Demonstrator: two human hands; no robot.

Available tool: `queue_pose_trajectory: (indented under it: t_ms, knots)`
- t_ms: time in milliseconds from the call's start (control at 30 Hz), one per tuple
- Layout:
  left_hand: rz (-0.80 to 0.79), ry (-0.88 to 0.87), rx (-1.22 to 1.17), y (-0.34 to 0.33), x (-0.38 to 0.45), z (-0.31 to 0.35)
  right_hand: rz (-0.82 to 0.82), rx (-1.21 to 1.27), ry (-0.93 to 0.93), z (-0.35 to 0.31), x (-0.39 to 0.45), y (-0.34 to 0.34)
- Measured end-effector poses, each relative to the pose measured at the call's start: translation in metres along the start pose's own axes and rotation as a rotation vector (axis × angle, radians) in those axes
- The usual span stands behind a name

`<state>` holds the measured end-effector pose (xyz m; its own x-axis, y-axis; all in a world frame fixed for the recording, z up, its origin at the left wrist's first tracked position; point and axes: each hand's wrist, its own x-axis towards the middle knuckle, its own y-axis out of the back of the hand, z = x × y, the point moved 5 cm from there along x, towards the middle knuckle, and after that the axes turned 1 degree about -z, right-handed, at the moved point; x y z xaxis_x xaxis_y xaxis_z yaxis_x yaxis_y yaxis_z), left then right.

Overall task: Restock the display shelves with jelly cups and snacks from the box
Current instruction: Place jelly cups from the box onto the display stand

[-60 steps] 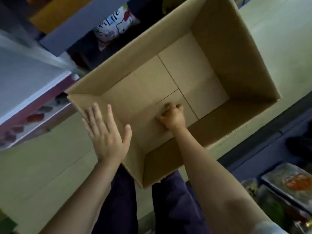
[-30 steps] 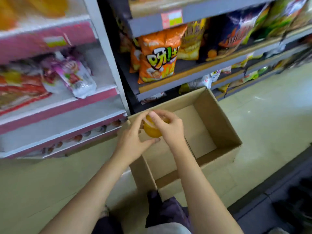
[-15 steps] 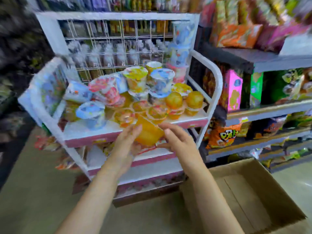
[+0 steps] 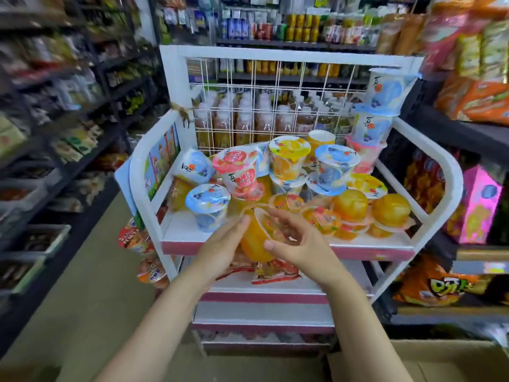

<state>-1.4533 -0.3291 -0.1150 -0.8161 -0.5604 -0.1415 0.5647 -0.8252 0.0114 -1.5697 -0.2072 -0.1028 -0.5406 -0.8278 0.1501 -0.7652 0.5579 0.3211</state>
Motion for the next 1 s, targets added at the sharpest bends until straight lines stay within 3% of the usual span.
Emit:
queue_pose_trajectory:
  t_ms: [200, 300, 467, 800, 1000]
  knots:
    - [0.540, -0.299, 0.703, 0.083, 0.047, -0.003, -0.134, -0.248, 0.086, 0.006, 0.066, -0.008]
    - [0.455, -0.194, 0.832, 0.101, 0.079, -0.014, -0.133, -0.275, 0.164, 0.008, 0.088, -0.023]
    - [0.315, -0.146, 0.628, 0.103, 0.101, -0.025, -0.015, -0.395, 0.191, 0.023, 0.107, -0.043]
    - [0.221, -0.202, 0.623, 0.135, 0.100, -0.027, 0.129, -0.447, 0.140, 0.041, 0.100, -0.066]
    - [0.272, -0.186, 0.742, 0.133, 0.081, -0.032, 0.175, -0.604, 0.102, 0.037, 0.091, -0.084]
